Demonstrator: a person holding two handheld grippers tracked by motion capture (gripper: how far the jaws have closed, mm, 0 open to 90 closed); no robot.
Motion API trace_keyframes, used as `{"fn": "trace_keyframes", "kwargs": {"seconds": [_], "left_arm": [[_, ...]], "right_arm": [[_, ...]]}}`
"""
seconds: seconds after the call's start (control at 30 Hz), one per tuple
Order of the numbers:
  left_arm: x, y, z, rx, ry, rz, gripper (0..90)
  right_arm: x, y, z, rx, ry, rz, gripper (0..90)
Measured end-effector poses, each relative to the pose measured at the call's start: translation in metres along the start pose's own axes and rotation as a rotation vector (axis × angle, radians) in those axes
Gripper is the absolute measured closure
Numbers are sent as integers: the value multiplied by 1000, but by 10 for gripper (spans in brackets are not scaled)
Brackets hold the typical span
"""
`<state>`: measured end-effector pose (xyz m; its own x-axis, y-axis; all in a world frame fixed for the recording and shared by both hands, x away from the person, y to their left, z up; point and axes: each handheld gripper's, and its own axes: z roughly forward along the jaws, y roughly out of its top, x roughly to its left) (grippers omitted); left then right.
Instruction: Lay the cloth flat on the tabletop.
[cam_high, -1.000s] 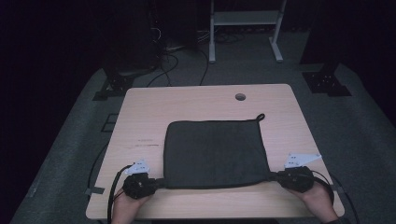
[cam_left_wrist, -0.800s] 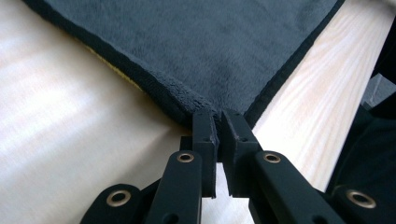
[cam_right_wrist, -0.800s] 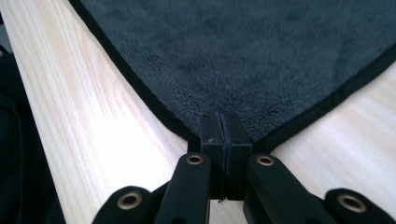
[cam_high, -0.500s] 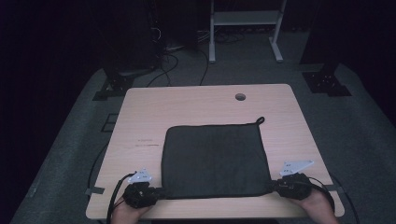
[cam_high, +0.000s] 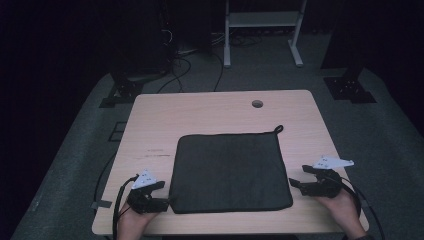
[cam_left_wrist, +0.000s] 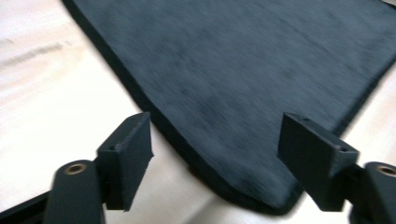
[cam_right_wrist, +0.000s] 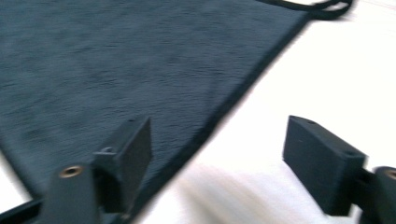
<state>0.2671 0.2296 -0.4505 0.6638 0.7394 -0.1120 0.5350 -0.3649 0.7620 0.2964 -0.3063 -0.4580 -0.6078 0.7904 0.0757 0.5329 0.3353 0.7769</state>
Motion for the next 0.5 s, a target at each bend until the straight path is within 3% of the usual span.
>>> {"fn": "trace_keyframes", "kwargs": {"seconds": [0.1, 0.13, 0.33, 0.5], "left_arm": [[7, 6, 6, 0, 29, 7, 171], [10, 8, 9, -7, 42, 1, 148], [31, 17, 18, -17, 78, -26, 70], [42, 24, 30, 0, 105, -24, 32]], "right_arm": [[-12, -1, 7, 12, -55, 24, 172], [-20, 0, 10, 13, -98, 40, 160], [-40, -1, 21, 41, -177, 71, 160], [-47, -3, 27, 69, -211, 80, 161]]}}
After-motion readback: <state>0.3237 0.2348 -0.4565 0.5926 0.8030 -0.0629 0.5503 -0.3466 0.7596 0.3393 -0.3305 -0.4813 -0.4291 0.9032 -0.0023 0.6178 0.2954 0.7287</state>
